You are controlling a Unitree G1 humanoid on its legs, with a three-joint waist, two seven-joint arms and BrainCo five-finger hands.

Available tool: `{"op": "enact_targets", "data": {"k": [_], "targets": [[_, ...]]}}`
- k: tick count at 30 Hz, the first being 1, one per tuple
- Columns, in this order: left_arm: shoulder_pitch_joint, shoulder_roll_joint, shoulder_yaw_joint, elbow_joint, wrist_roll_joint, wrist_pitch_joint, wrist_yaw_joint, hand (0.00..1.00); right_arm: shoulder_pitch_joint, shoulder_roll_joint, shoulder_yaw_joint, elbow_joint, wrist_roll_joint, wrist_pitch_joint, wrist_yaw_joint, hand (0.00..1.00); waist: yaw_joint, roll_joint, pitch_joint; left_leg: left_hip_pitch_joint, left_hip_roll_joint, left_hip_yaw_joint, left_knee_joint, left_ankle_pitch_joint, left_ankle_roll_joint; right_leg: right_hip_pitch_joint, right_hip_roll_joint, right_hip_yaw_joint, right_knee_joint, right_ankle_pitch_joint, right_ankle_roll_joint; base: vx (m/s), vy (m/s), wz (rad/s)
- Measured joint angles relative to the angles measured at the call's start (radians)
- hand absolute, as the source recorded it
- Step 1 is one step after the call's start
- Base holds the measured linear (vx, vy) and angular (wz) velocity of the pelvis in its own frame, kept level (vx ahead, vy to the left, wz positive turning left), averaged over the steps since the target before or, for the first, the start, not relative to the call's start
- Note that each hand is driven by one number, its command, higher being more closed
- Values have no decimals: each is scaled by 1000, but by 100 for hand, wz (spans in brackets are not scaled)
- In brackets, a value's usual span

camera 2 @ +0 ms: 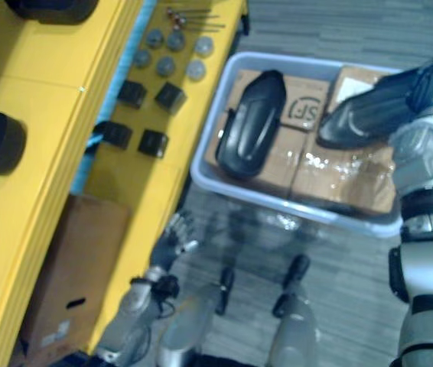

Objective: Walk over and take plastic housings, then place them on the shelf

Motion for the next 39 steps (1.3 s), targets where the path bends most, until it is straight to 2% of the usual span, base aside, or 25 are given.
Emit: {"op": "enact_targets", "data": {"k": [4, 8, 9, 14, 18, 21, 25, 31, 35, 39], "targets": [[-85, -1, -29, 46, -40, 16, 3, 0, -17, 18, 13, 40, 36, 4, 12, 100, 23, 0, 0, -86, 0, -2, 36, -1, -2, -70, 2, -3, 0, 17, -4, -90, 44, -1], [-138, -3, -34, 153, -80, 17, 22, 0, -42, 50, 47, 101, 72, 37, 30, 100, 38, 2, -1, -157, -5, -18, 74, -2, -3, -130, -1, -6, 20, 27, -8, -59, 76, 5], [-139, -4, -34, 159, -80, 16, 31, 0, -44, 49, 46, 105, 93, 46, 20, 0, 47, 2, -1, -172, -7, -19, 84, -2, -4, -142, -3, -6, 26, 27, -8, -56, 96, 4], [-116, -13, -35, 163, -79, 8, 50, 0, -51, 48, 45, 111, 124, 50, -53, 0, 77, 3, -2, -194, -14, -24, 109, -3, -4, -162, -16, -15, 58, 13, -17, -69, 97, 6], [-70, -13, -33, 153, -79, -6, 48, 0, -59, 29, 23, 109, 133, 45, -129, 0, 74, 3, -2, -198, -20, -42, 121, -4, -4, -161, -25, -35, 85, -10, -20, -75, 62, 14], [-11, -13, -30, 103, -79, -18, 43, 0, -61, -18, -17, 78, 118, 19, -171, 0, 69, 3, -2, -206, -22, -50, 129, -3, -4, -159, -26, -44, 85, -11, -19, -73, 60, 7], [25, -12, -24, 85, -78, -18, 35, 0, -62, -65, -21, 10, 97, -2, -188, 0, 47, 2, -1, -188, -20, -51, 130, -4, -4, -134, -23, -49, 72, -5, -14, -37, 54, 1], [49, -10, -17, 60, -79, -18, 23, 0, -62, -111, -15, -34, 50, 3, -169, 0, 38, -2, 1, -182, -4, -47, 130, -10, -11, -114, 1, -42, 34, 13, -15, -32, 31, -6], [67, -1, -3, 60, -80, -17, 14, 0, -61, -131, 41, -33, -25, 47, -65, 0, 27, -25, 17, -177, 11, -42, 130, -14, -17, -108, 17, -38, 21, 18, -13, -46, 36, -8], [82, 0, -1, 69, -109, -16, 13, 0, -63, -188, 85, -29, -40, 85, 19, 0, 27, -28, 18, -187, 15, -46, 134, -16, -20, -109, 25, -40, 9, 25, -10, -36, 47, 0]]}}
